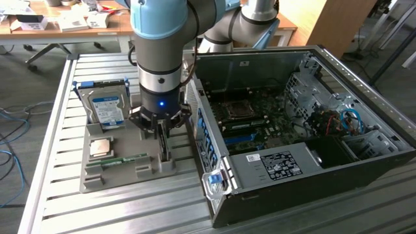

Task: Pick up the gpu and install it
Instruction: 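Pick up the gpu and move the gpu toward the slot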

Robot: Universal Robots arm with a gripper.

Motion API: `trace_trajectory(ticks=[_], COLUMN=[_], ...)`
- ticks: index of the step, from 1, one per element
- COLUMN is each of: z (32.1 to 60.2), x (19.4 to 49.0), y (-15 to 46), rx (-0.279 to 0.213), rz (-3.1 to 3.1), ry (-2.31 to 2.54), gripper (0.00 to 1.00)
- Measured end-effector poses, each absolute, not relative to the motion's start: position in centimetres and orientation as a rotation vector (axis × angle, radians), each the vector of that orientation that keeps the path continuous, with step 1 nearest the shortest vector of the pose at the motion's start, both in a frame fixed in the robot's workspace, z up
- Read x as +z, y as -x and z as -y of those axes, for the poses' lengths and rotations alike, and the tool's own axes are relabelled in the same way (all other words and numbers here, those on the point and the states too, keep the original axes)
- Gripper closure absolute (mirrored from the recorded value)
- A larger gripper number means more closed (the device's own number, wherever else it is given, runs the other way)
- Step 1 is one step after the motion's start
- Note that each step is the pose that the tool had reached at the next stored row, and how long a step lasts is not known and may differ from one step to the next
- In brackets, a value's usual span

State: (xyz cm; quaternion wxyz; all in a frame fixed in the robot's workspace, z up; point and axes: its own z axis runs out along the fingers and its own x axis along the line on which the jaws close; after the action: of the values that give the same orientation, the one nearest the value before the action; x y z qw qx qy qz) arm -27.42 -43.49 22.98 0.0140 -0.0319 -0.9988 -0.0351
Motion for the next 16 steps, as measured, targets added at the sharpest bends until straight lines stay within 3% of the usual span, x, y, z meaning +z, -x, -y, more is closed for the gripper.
trace_trajectory(ticks=[16], z=[43.48], x=[22.81], y=[27.37], rx=[-0.107], rz=[3.109], ry=[0.097], gripper=[0.65])
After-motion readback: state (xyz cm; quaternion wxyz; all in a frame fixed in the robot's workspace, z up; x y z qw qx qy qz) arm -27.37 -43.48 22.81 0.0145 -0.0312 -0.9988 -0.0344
